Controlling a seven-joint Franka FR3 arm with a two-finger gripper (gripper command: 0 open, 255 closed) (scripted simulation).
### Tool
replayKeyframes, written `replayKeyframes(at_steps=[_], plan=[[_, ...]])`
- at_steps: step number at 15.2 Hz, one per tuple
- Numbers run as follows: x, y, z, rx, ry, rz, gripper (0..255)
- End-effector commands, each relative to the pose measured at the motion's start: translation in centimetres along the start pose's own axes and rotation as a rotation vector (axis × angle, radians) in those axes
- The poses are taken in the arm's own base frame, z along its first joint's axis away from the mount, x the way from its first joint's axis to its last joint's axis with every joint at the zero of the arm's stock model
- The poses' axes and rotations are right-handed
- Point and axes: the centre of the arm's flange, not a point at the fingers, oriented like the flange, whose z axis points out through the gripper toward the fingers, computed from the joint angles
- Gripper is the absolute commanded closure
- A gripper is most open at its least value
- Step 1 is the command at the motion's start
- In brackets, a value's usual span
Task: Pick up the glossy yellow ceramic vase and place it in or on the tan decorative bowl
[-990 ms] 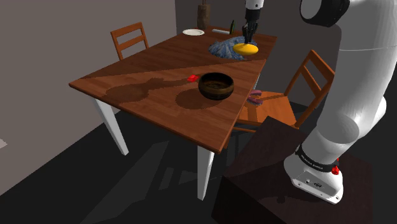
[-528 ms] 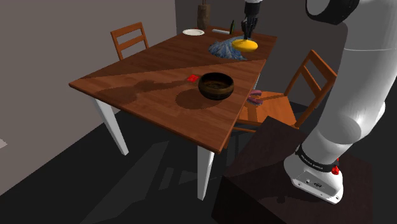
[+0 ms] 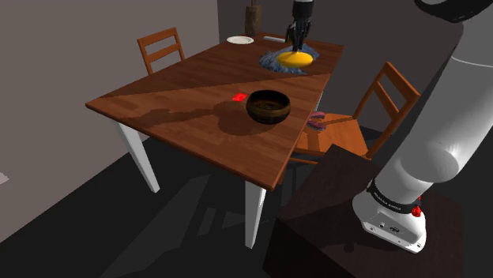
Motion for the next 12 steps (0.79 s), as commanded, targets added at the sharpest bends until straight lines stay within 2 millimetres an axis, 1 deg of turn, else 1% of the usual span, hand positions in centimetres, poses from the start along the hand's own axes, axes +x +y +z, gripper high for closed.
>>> replayKeyframes(at_steps=[1,12], plan=[[-0.8,-2.5,-0.4,0.0,0.0,0.001,255],[-3.1,-16.6,-3.1,0.0,0.0,0.001,255]])
